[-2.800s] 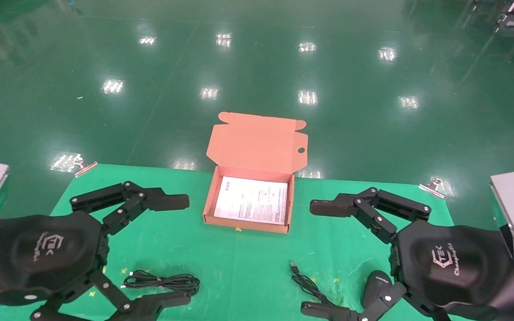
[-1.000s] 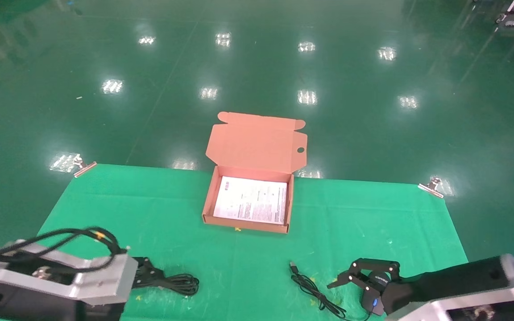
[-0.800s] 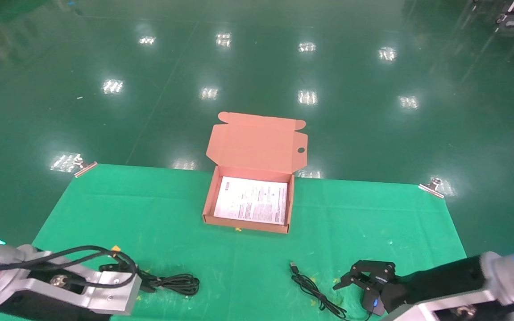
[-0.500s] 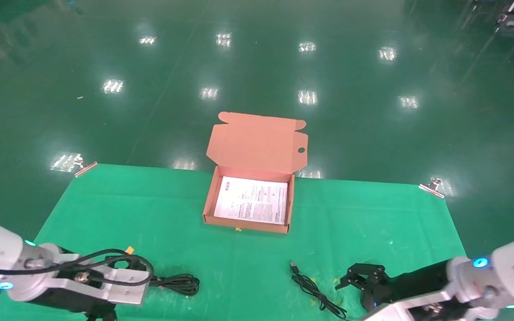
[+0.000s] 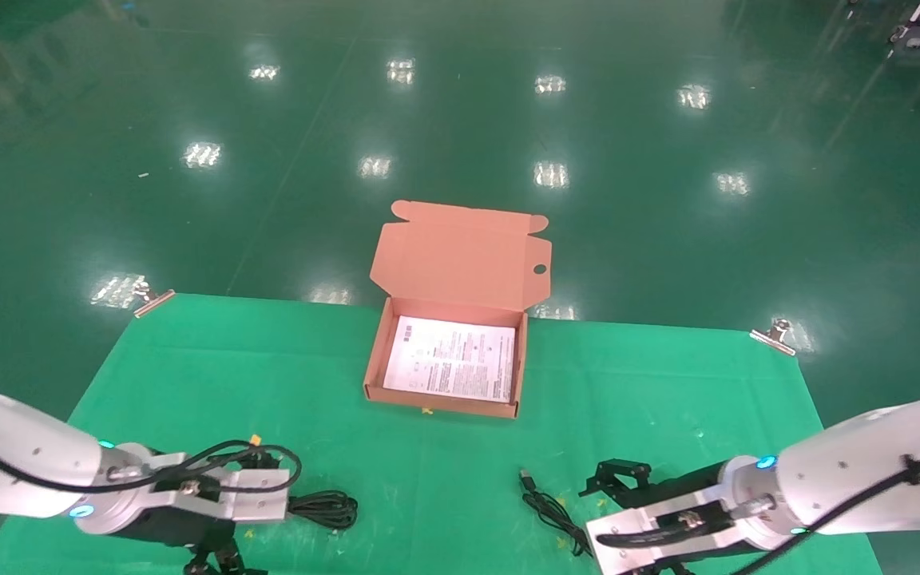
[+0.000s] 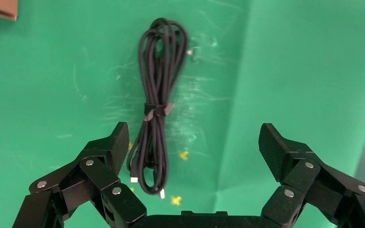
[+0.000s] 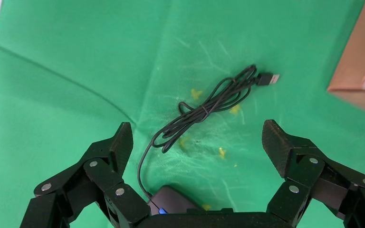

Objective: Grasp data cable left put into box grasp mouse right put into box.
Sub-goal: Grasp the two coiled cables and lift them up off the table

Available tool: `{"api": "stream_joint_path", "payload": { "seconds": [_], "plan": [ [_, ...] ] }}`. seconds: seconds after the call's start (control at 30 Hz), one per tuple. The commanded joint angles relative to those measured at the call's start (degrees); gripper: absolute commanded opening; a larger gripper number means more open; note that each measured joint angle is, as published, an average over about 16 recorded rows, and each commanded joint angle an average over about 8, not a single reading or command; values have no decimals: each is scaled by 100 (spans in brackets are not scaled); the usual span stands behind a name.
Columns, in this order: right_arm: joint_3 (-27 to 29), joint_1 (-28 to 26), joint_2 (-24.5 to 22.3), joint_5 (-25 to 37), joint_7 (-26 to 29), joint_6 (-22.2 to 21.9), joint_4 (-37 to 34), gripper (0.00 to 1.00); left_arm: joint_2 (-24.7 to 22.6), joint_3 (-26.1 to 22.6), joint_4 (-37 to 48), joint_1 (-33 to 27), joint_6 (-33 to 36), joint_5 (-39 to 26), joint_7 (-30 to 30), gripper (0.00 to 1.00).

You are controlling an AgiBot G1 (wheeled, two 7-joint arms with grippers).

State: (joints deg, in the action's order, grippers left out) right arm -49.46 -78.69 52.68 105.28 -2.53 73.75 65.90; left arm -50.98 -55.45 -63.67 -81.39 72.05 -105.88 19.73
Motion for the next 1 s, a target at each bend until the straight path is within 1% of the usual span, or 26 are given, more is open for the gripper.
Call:
{"api": "stream_joint_path", "payload": {
  "seconds": [0.03,0.3,0.53,0.77,1.0],
  "plan": [
    [-33,6,134,99,103,-81,-211,100,-111,4,272,12,-86,7,-30,100],
    [-87,-75,650,227,141,-334,-1147,100,-563,95,1670,-128,-285,241,-555,100],
    [-103,-131,999,325,165,-601,-1775,100,-884,163,2707,-254,-398,404,-1101,100],
    [-114,-201,1224,436,187,-837,-2181,100,-1154,178,3510,-379,-562,430,-1603,100],
    [-158,-242,1350,511,151,-880,-2450,100,-1352,180,4093,-508,-692,417,-1970,100]
  ]
}}
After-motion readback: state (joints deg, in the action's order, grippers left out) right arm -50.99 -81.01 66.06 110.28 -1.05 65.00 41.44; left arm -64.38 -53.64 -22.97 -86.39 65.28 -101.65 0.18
